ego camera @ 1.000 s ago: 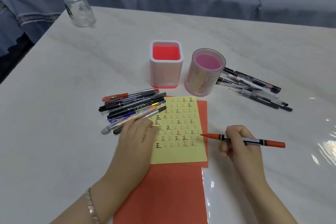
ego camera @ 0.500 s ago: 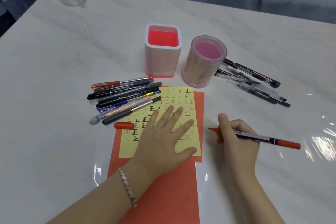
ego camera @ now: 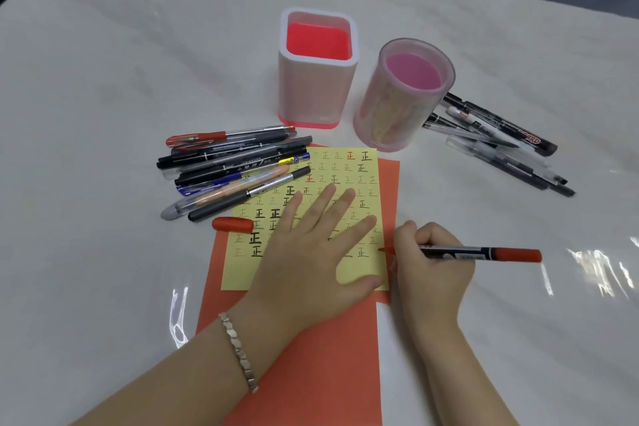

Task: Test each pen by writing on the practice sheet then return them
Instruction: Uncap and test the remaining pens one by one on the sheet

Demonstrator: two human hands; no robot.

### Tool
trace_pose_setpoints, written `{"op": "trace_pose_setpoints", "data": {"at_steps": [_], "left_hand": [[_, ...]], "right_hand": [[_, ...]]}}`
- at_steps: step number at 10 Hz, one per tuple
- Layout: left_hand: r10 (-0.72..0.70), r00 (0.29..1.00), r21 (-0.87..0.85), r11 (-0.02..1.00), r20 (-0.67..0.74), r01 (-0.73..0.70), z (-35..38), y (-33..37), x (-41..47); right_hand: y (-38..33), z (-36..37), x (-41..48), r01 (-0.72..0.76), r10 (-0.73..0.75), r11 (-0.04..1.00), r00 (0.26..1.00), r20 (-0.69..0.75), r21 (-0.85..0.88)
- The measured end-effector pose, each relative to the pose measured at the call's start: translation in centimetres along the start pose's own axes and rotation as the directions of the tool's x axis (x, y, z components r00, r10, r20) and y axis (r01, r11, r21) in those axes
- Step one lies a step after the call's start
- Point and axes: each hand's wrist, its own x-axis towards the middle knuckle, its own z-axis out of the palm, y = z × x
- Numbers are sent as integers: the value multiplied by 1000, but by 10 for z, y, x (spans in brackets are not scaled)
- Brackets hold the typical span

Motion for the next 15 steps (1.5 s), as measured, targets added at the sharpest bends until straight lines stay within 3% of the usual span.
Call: {"op": "trace_pose_setpoints", "data": {"at_steps": [8, 15], "left_hand": [[-7, 1000, -30, 1000, -21, 7, 1, 0, 1], [-11, 1000, -18, 1000, -15, 11, -1, 0, 1]], "right_hand": [[7, 1, 3, 45, -45, 994, 999, 1, -95], [2, 1, 3, -25, 26, 999, 1000, 12, -37]]}}
